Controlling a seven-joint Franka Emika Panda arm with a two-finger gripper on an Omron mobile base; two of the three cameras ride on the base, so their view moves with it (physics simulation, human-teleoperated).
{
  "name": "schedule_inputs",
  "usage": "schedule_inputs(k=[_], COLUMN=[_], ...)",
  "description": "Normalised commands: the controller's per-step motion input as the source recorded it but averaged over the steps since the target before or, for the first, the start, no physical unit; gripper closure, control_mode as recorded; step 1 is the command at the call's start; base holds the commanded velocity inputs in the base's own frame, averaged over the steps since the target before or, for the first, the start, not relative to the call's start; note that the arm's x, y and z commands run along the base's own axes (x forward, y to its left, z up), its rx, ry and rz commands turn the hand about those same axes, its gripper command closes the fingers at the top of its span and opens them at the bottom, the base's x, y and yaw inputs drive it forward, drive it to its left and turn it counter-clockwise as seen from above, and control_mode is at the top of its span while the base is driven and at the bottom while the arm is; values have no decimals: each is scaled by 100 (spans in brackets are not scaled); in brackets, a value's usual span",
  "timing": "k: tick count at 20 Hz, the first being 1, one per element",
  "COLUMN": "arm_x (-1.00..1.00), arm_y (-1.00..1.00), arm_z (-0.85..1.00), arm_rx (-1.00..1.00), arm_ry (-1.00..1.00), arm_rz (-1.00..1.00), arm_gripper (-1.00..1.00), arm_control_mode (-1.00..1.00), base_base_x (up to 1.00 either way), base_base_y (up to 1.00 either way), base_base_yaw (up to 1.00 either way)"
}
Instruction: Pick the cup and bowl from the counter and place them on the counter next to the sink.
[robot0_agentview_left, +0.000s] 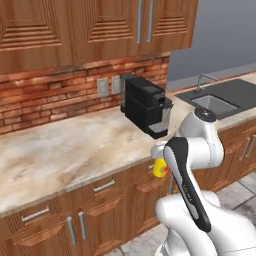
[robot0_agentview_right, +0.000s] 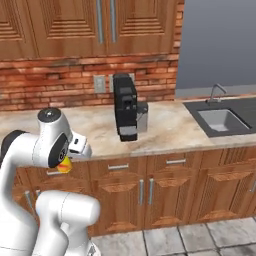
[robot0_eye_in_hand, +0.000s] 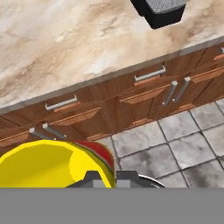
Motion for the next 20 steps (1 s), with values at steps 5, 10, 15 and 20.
schedule_inputs(k=[5, 10, 15, 20], arm_x=[0, 0, 0, 0], arm_y=[0, 0, 0, 0], arm_z=[0, 0, 0, 0], arm_rx=[0, 0, 0, 0], arm_ry=[0, 0, 0, 0], arm_rz=[0, 0, 0, 0], arm_gripper=[100, 100, 100, 100], arm_control_mode=[100, 100, 100, 100], base_base_x=[34, 48, 34, 21], base_base_y=[-14, -77, -94, -97], base_base_yaw=[-17, 7, 17, 20])
